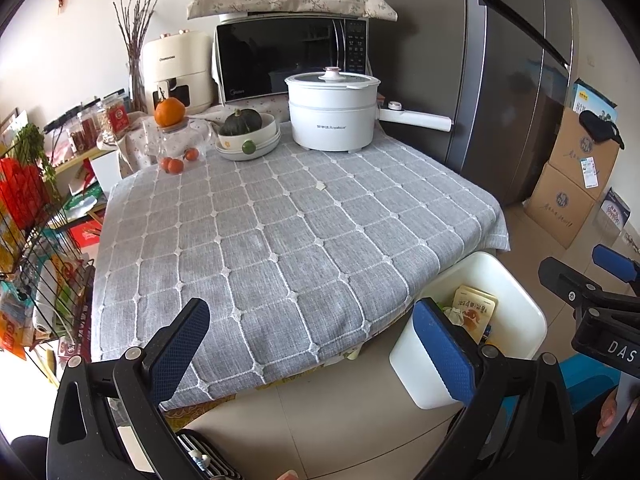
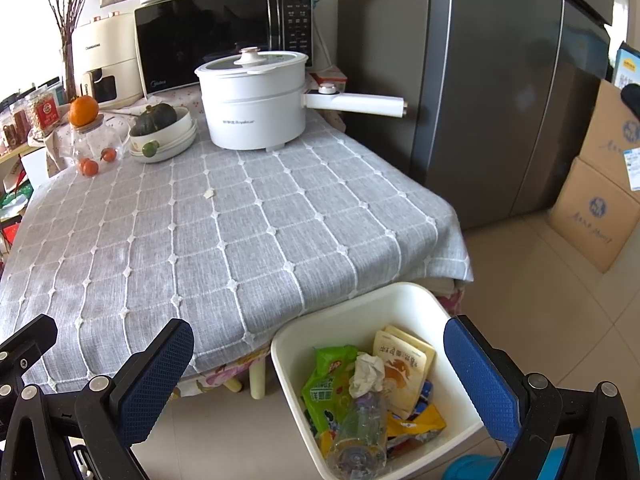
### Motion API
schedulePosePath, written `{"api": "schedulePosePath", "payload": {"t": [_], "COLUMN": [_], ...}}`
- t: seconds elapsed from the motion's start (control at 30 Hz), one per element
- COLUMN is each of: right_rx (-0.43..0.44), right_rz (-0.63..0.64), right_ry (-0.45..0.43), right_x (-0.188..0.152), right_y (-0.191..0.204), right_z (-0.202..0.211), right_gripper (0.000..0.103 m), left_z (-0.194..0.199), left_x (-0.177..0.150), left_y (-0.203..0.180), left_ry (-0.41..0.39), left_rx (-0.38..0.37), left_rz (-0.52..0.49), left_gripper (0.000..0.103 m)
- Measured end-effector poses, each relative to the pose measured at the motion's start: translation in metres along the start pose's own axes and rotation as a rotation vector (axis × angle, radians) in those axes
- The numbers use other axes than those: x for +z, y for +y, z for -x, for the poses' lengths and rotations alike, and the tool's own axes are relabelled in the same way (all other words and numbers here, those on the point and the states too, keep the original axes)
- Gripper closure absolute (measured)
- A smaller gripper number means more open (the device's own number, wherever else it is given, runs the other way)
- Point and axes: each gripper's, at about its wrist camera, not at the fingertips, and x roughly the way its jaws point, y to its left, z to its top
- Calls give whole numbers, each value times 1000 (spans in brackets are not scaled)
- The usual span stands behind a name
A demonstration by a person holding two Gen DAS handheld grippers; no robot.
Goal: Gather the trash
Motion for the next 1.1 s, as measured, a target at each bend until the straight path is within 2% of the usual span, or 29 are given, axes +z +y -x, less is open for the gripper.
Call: {"api": "schedulePosePath", "payload": {"t": [0.83, 1.0, 1.1], "right_rx": [1, 0, 0], "right_rz": [0, 0, 3], "right_ry": [2, 4, 6], "right_x": [0, -1, -2], "right_y": [0, -1, 0], "right_z": [-1, -2, -4], "right_gripper": [0, 0, 0], "left_z": [1, 0, -4], "left_x": [0, 5, 8], "left_y": [-2, -4, 5], "left_ry": [0, 18, 52], "left_rx": [-1, -19, -66], "left_rz": [1, 10, 50], "left_gripper": [0, 0, 0]}}
